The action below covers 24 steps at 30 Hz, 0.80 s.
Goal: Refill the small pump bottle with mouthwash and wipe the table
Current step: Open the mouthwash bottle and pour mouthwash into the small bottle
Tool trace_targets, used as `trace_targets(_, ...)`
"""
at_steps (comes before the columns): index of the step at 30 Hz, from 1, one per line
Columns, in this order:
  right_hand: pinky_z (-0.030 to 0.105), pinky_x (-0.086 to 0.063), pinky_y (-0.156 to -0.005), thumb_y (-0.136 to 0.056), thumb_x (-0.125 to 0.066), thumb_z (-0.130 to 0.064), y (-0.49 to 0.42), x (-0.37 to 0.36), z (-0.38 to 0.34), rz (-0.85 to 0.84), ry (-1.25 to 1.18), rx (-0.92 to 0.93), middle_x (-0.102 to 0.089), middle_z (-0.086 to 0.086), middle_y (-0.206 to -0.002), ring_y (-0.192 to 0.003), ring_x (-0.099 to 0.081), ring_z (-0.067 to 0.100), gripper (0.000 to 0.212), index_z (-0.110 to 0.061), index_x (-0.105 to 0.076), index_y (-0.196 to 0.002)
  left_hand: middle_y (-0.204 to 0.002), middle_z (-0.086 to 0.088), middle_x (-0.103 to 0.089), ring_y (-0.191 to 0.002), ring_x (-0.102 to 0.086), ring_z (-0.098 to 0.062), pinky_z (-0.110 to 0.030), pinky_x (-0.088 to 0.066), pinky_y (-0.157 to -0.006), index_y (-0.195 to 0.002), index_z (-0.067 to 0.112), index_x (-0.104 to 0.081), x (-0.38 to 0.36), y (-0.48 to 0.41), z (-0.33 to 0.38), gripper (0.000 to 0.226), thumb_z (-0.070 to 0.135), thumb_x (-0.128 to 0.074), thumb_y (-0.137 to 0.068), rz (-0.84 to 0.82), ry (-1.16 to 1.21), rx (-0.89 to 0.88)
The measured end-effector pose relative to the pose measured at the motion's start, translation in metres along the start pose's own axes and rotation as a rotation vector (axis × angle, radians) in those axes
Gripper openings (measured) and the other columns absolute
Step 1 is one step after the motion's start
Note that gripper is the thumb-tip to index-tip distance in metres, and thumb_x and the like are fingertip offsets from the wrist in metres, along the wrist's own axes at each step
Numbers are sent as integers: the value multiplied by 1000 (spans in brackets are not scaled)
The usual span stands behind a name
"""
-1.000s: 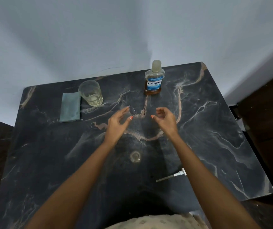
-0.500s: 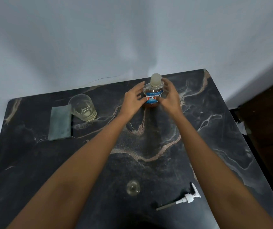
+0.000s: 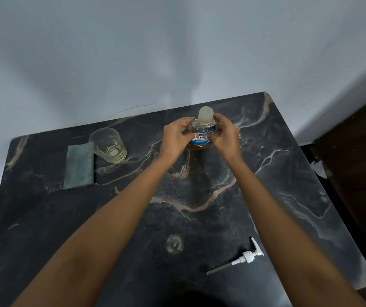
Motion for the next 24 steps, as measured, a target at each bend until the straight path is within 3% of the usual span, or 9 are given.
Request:
trace_targets(2, 25, -50, -87, -70, -65, 12, 13, 8, -5, -10, 1, 13, -61, 14, -118, -101, -55, 13, 54, -5, -53, -120, -112, -12, -67, -96, -60, -9, -4, -44, -76, -114, 6, -61, 2, 17, 5, 43, -2, -70, -73, 10, 8, -1)
trace_targets(4, 22, -47, -86, -71, -66, 11, 29, 15, -8, -25, 15, 18, -61, 13, -118, -100, -53, 10, 54, -5, -53, -121, -111, -11, -67, -93, -59, -7, 0, -42, -72, -113, 6, -61, 4, 37, 11, 42, 0, -71, -73, 15, 3, -3)
trace_targets(10, -3, -41, -74, -69, -67, 13, 87, 34, -16, -60, -31, 28, -62, 12, -113, -96, -55, 10, 55, -4, -53, -120, -107, -11, -68, -94, -63, -12, -13, -48, -79, -110, 5, -62, 3, 98, 23, 41, -1, -73, -71, -9, 27, 30)
trace_targets(15, 2, -44, -75, -68, -66, 14, 134, 49, -9, -78, -66, -13, -59, -1, -106, -94, -57, 10, 56, -5, -54, -119, -106, -8, -68, -93, -62, -10, -11, -48, -79, -109, 7, -62, -5, 147, 27, 42, -4, -72, -70, -35, 55, 81)
trace_targets(19, 17, -47, -83, -67, -68, 14, 164, 59, -2, -92, -74, -34, -62, 4, -108, -97, -58, 12, 56, -6, -55, -118, -109, -7, -67, -95, -59, -7, -11, -45, -82, -110, 8, -61, -16, 179, 27, 41, -2, -71, -71, -58, 17, 92)
trace_targets(22, 21, -48, -84, -66, -69, 12, 184, 64, 5, -100, -78, -48, -61, -2, -103, -96, -60, 12, 54, -7, -56, -116, -106, -6, -67, -95, -61, -10, -20, -49, -85, -106, 8, -61, -24, 199, 23, 39, -4, -71, -70, -53, 29, 115)
trace_targets(24, 24, -49, -85, -67, -69, 12, 194, 66, 10, -106, -79, -57, -63, 4, -106, -97, -60, 15, 53, -7, -57, -115, -103, -6, -68, -93, -63, -12, -24, -50, -85, -104, 8, -61, -29, 209, 18, 38, -5, -70, -70, -41, 46, 146)
Point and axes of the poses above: each hand's wrist, its own y-axis away from the middle knuckle, its own x-axis out of the back of the hand, z = x × y, the point moved 10 cm from there along -y, towards the middle knuckle
